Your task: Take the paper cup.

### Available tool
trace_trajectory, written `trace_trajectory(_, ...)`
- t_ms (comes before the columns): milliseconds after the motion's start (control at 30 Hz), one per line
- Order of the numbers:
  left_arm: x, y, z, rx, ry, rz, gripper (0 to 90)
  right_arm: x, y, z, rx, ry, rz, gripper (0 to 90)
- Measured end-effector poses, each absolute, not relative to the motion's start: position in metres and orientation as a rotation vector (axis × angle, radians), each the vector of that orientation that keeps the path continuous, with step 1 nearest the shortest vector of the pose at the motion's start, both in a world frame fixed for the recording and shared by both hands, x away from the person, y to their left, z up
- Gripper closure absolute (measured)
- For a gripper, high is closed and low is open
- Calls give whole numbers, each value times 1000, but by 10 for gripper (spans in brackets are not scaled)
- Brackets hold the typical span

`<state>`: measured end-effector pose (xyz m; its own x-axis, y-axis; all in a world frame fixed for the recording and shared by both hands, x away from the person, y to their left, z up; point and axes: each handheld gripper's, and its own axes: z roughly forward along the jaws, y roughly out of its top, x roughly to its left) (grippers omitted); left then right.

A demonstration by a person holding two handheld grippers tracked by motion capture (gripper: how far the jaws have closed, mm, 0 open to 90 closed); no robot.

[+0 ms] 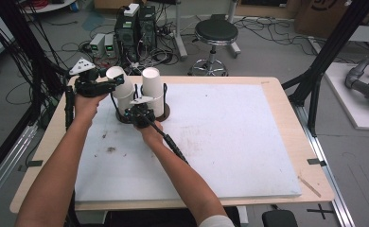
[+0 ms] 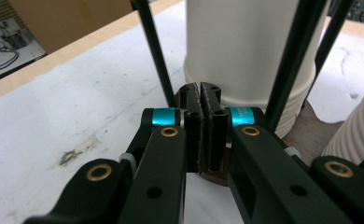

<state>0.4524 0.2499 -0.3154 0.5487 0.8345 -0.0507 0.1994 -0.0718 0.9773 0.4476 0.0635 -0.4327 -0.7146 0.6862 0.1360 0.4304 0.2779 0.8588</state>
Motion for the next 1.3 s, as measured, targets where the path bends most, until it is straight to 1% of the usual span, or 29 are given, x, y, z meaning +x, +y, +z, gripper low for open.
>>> trace_trajectory(133, 445, 254, -308, 1547, 895, 656, 349, 444, 61, -428, 978, 2301, 1427, 876)
trace_trajectory(300, 433, 260, -298, 1517, 888, 655, 349, 435, 52, -418, 895, 2321, 1451, 835)
trace_trajectory(367, 429, 262, -294, 1512, 888, 647, 349, 431, 41, -411, 851, 2346, 1466, 762)
trace_trajectory(400, 426, 263, -292, 1513, 888, 636, 349, 431, 41, -411, 851, 2346, 1466, 762)
trace_trajectory(467, 421, 264, -289, 1521, 878, 620, 349, 429, 31, -406, 828, 2375, 1480, 667)
trace_trajectory(533, 415, 263, -288, 1527, 870, 613, 349, 427, 19, -400, 800, 2429, 1495, 602)
trace_trajectory(567, 412, 263, -287, 1528, 862, 604, 349, 425, 14, -398, 782, 2448, 1492, 557)
trace_trajectory(600, 409, 262, -287, 1531, 856, 599, 349, 421, 0, -394, 740, 2495, 1496, 499)
trace_trajectory(633, 406, 261, -286, 1531, 849, 594, 349, 421, 0, -394, 740, 2495, 1496, 499)
trace_trajectory(733, 396, 258, -288, 1533, 836, 574, 349, 414, -25, -385, 674, 2579, 1488, 397)
trace_trajectory(800, 390, 254, -288, 1541, 827, 566, 349, 409, -40, -381, 663, 2606, 1476, 376)
trace_trajectory(867, 383, 250, -289, 1538, 810, 556, 349, 404, -61, -379, 641, 2584, 1486, 337)
trace_trajectory(900, 379, 247, -290, 1537, 804, 550, 349, 399, -84, -378, 665, 2575, 1487, 311)
trace_trajectory(933, 376, 244, -291, 1539, 799, 545, 349, 399, -84, -378, 665, 2575, 1487, 311)
trace_trajectory(1200, 355, 220, -312, 1564, 771, 510, 349, 384, -173, -378, 768, 2465, 1425, 216)
trace_trajectory(1300, 349, 209, -318, 1587, 746, 506, 349, 375, -204, -383, 804, 2417, 1403, 216)
